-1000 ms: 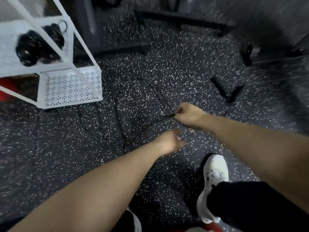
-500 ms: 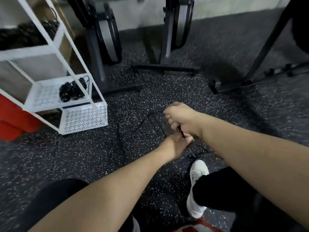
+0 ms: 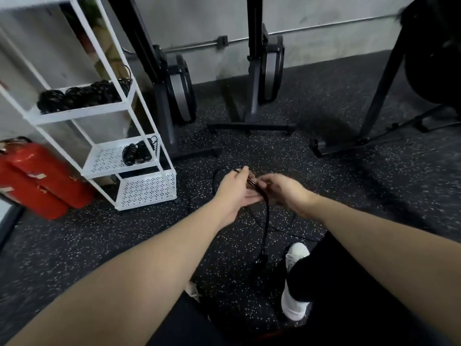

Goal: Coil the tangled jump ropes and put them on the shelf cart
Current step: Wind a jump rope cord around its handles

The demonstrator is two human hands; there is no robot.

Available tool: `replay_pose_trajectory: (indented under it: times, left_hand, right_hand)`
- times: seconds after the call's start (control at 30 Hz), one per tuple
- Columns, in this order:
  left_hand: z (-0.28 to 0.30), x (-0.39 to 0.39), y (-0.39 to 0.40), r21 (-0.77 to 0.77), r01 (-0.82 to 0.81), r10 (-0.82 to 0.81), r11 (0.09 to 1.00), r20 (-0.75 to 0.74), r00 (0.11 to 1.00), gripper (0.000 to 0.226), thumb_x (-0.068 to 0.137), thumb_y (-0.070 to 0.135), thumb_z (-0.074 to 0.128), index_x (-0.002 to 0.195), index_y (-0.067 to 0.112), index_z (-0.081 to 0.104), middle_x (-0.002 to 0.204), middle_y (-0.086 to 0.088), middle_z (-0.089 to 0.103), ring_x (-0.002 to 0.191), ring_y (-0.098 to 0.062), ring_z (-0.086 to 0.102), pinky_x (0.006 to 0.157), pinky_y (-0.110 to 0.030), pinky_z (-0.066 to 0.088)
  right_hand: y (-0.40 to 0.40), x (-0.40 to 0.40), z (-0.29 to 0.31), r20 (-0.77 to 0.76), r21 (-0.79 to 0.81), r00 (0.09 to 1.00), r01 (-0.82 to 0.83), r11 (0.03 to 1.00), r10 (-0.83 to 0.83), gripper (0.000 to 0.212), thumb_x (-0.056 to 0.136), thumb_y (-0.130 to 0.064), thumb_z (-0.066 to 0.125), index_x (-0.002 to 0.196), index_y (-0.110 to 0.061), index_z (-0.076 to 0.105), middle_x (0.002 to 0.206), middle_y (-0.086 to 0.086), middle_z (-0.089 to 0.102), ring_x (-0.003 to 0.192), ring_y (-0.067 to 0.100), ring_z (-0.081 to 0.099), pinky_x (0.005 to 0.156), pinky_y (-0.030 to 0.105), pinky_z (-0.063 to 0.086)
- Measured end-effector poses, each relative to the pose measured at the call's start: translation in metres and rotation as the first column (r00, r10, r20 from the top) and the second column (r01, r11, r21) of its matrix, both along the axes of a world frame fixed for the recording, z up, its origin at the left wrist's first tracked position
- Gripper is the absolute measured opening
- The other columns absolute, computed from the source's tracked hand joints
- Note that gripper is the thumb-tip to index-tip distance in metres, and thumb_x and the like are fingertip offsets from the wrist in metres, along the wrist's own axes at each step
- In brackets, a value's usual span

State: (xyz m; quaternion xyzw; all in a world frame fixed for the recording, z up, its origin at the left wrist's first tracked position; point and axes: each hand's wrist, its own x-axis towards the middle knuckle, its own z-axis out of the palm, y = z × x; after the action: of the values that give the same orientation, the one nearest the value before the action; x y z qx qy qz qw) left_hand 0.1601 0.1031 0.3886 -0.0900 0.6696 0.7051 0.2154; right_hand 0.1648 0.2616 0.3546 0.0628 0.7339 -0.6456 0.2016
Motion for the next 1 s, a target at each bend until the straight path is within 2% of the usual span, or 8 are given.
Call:
replay_pose_trajectory:
  times: [0.13, 0.33, 0.43, 0.63, 0.73, 0.83, 0.93, 1.0]
  left_hand:
    - [0.021, 0.004, -0.011, 0.089, -0.081, 0.080, 0.993, 0.013, 0.997, 0.026, 0.113, 0.030, 0.038, 0.103, 0.010, 0.052, 0.084, -0.012, 0.074, 0.085, -0.032, 0.075, 0.084, -0.046, 0.063]
    - [0.035, 0.012, -0.025, 0.189, -0.200, 0.199, 0.961, 0.021, 0.980, 0.030, 0.111, 0.034, 0.043, 0.106, 0.009, 0.057, 0.100, -0.014, 0.077, 0.087, -0.031, 0.076, 0.082, -0.044, 0.064]
    - [0.028, 0.016, -0.031, 0.151, -0.186, 0.190, 0.971, -0.016, 0.982, 0.048, 0.106, 0.053, 0.044, 0.121, 0.010, 0.059, 0.109, -0.010, 0.078, 0.091, -0.027, 0.075, 0.081, -0.043, 0.063]
    - [-0.001, 0.047, -0.027, 0.000, -0.019, 0.019, 1.000, -0.032, 0.999, 0.087, 0.083, 0.091, 0.030, 0.120, 0.022, 0.068, 0.086, 0.004, 0.077, 0.082, -0.019, 0.069, 0.080, -0.039, 0.056]
    - [-0.023, 0.069, -0.020, -0.071, 0.154, -0.154, 0.986, 0.009, 0.988, 0.094, 0.056, 0.108, 0.035, 0.114, 0.042, 0.070, 0.121, -0.001, 0.075, 0.120, -0.021, 0.066, 0.108, -0.045, 0.048]
    - [-0.036, 0.085, -0.015, -0.354, 0.346, -0.376, 0.869, -0.019, 0.926, 0.070, 0.086, 0.088, 0.033, 0.130, 0.043, 0.063, 0.141, 0.008, 0.060, 0.138, -0.022, 0.050, 0.120, -0.038, 0.033]
    - [-0.049, 0.087, -0.013, -0.563, 0.381, -0.491, 0.733, -0.052, 0.869, 0.027, 0.110, 0.041, 0.040, 0.110, 0.024, 0.060, 0.111, 0.001, 0.067, 0.105, -0.020, 0.062, 0.094, -0.030, 0.046]
    - [-0.051, 0.084, -0.014, -0.613, 0.339, -0.472, 0.714, -0.064, 0.879, 0.027, 0.113, 0.035, 0.034, 0.093, 0.027, 0.052, 0.093, 0.007, 0.061, 0.084, -0.007, 0.056, 0.080, -0.026, 0.046]
  right_hand:
    - [0.001, 0.032, -0.019, 0.000, 0.179, 0.960, -0.274, 0.945, 0.279, 0.039, 0.091, -0.039, 0.049, 0.120, -0.018, 0.065, 0.110, -0.003, 0.077, 0.114, 0.030, 0.066, 0.106, 0.052, 0.044]
    - [-0.028, 0.055, -0.013, -0.024, 0.269, 0.989, -0.131, 0.954, 0.143, 0.038, 0.110, -0.044, 0.034, 0.092, -0.016, 0.053, 0.083, 0.002, 0.078, 0.065, 0.001, 0.064, 0.076, 0.031, 0.043]
    - [-0.050, 0.062, -0.007, 0.041, -0.085, 0.999, -0.011, 0.996, 0.015, 0.039, 0.110, -0.040, 0.035, 0.081, -0.016, 0.043, 0.057, 0.003, 0.056, 0.062, 0.024, 0.054, 0.072, 0.037, 0.046]
    - [-0.062, 0.059, 0.021, 0.102, -0.604, 0.991, 0.130, 0.786, -0.085, 0.051, 0.109, -0.043, 0.034, 0.063, -0.022, 0.035, 0.058, -0.004, 0.020, 0.055, 0.016, 0.021, 0.057, 0.031, 0.026]
    - [-0.052, 0.057, 0.029, 0.180, -0.753, 0.968, 0.251, 0.609, -0.176, 0.050, 0.109, -0.040, 0.036, 0.062, -0.023, 0.035, 0.059, -0.005, 0.019, 0.056, 0.014, 0.019, 0.056, 0.028, 0.025]
    - [-0.036, 0.053, 0.030, 0.267, -0.831, 0.931, 0.352, 0.431, -0.247, 0.048, 0.107, -0.040, 0.039, 0.063, -0.023, 0.033, 0.059, -0.008, 0.016, 0.057, 0.012, 0.014, 0.057, 0.026, 0.019]
    - [-0.022, 0.048, 0.022, 0.335, -0.839, 0.880, 0.441, 0.319, -0.336, 0.048, 0.107, -0.040, 0.039, 0.063, -0.025, 0.030, 0.059, -0.008, 0.015, 0.055, 0.012, 0.013, 0.056, 0.026, 0.018]
    - [-0.017, 0.046, 0.017, 0.361, -0.820, 0.846, 0.488, 0.298, -0.392, 0.046, 0.107, -0.042, 0.040, 0.065, -0.024, 0.034, 0.060, -0.007, 0.024, 0.055, 0.012, 0.022, 0.057, 0.025, 0.027]
